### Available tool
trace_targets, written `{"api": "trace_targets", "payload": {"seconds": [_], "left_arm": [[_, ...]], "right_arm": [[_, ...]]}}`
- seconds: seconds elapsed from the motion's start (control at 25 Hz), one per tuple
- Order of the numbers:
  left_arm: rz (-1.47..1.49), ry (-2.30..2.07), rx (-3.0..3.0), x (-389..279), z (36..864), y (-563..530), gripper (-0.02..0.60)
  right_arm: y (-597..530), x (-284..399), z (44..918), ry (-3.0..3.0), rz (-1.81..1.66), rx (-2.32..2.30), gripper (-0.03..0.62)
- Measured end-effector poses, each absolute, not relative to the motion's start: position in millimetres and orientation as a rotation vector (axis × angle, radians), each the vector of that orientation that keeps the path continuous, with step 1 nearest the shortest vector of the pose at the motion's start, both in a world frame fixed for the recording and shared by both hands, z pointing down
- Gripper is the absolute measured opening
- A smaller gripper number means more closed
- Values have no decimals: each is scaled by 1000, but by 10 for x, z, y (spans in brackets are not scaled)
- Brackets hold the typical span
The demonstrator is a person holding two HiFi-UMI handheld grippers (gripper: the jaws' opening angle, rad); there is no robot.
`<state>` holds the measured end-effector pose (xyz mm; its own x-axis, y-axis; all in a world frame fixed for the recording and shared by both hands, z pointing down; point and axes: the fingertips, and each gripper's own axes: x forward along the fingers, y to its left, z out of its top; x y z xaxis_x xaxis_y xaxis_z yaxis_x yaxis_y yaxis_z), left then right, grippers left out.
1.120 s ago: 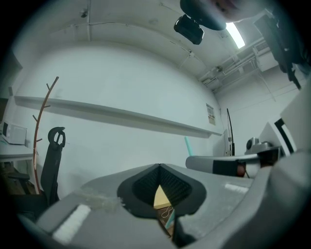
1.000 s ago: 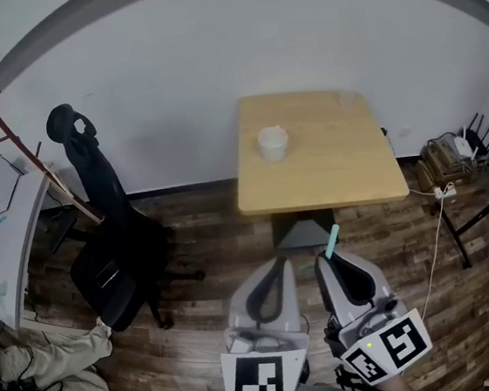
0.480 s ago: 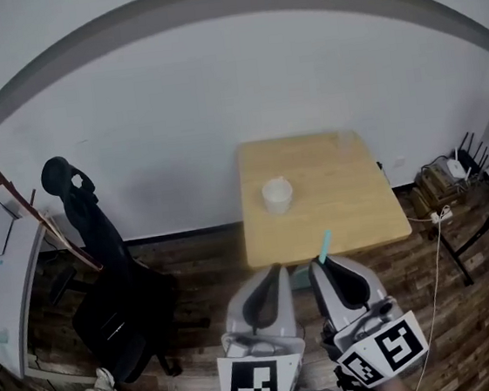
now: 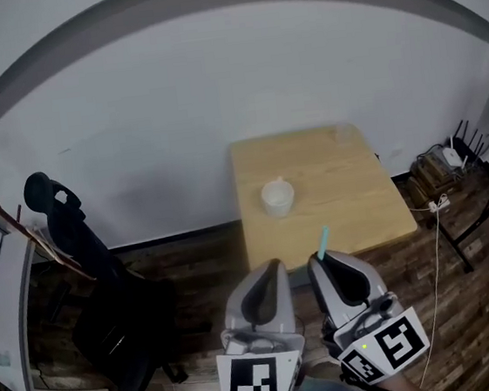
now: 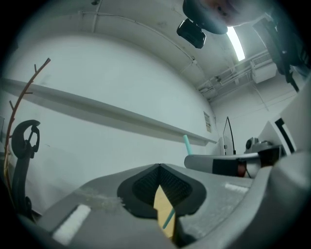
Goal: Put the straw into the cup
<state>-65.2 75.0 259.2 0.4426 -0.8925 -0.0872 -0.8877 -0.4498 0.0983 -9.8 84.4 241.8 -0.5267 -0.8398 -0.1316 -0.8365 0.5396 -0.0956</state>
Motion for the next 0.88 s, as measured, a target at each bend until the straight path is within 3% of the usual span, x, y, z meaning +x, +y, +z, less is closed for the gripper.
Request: {"api": "trace_targets", "payload": {"seconds": [0.88], "left_arm": [[53, -1570, 2537, -40, 3298, -369, 17]], "right_arm": [[-266, 468, 3049, 2603, -291, -1458, 29]]}}
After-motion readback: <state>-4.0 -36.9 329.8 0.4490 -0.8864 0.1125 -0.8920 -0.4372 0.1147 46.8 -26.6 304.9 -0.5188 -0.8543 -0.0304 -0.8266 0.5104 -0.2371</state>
